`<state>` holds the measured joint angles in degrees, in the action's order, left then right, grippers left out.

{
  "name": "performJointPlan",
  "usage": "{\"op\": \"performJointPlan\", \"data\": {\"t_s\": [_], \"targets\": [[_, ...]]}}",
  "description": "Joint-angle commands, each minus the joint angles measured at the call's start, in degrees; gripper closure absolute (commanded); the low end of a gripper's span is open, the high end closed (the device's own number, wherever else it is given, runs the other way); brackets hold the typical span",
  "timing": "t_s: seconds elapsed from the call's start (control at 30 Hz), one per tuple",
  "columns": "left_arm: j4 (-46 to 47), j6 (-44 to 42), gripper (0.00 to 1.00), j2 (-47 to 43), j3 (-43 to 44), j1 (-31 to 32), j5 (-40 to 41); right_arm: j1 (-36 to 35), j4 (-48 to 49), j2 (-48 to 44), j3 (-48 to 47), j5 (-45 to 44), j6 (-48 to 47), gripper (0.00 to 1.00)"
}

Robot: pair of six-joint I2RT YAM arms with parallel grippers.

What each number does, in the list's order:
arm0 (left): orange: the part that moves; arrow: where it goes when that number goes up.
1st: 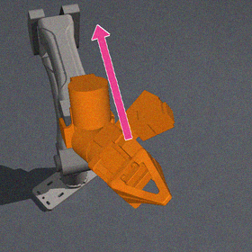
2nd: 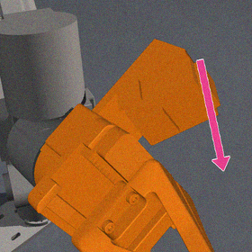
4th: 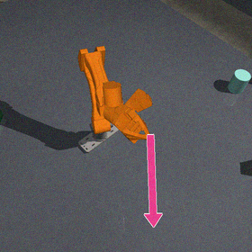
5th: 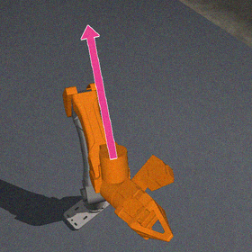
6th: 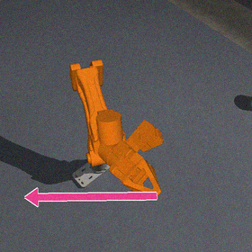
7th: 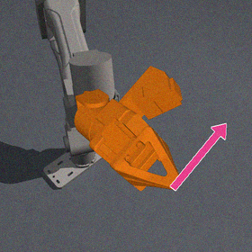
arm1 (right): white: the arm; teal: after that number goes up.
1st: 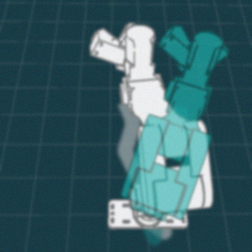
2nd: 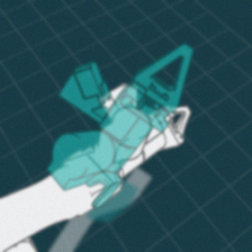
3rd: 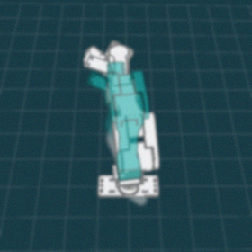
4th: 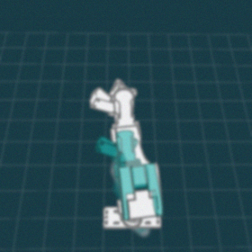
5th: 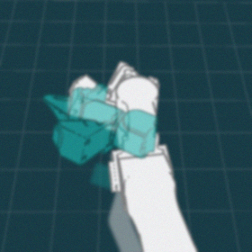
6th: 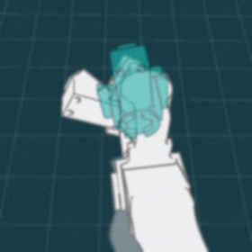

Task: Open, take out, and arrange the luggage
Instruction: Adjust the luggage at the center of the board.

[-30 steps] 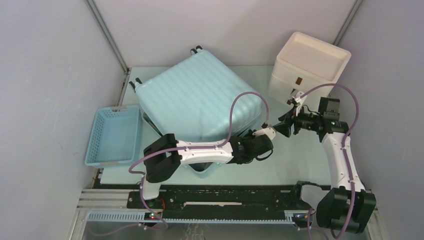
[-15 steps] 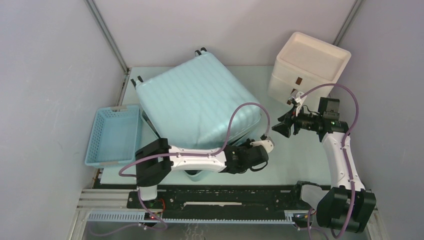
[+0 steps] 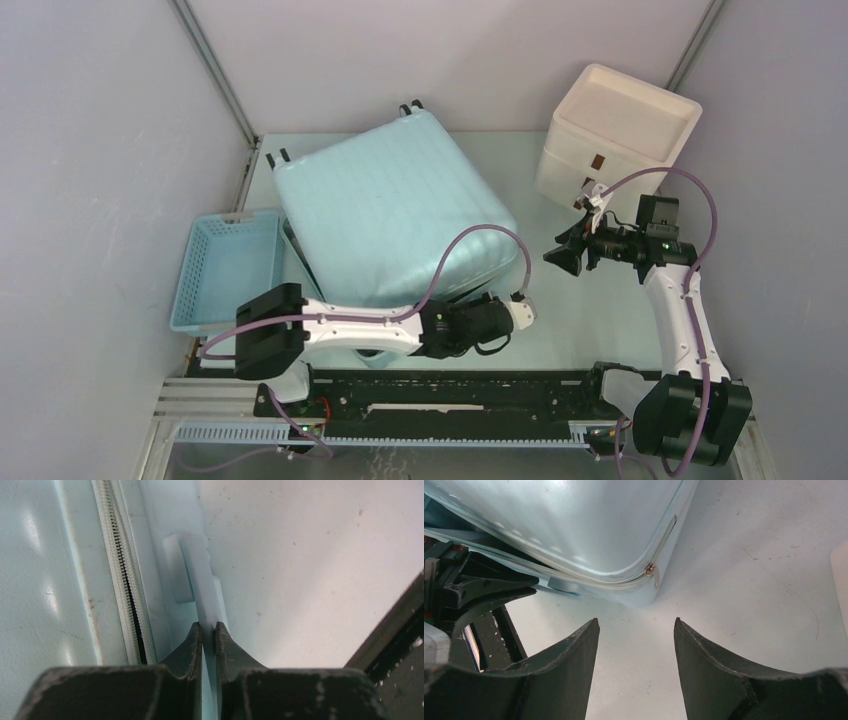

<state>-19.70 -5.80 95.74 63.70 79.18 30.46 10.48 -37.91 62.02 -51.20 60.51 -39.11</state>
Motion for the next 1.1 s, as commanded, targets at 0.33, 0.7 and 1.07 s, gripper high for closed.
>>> {"op": "performJointPlan", "data": {"t_s": [0.33,0.7,1.07], "targets": [[-1.4,-4.64,1.0,-11.03,-12.74,8.19,-16.04,0.33,-0.15,0.03,-0.8,1.28,-0.98,0.34],[-0.94,0.6,1.0,-16.53,-16.55,9.52,-13.12,0.33,-0.76,0.12,-0.79,2.27,-1.93,0.34],[2.61,8.67,0.4,-20.84,-16.04,9.5,-4.95,0.33,-1.55,0.1,-0.77,3.12,-3.23,0.34]]}}
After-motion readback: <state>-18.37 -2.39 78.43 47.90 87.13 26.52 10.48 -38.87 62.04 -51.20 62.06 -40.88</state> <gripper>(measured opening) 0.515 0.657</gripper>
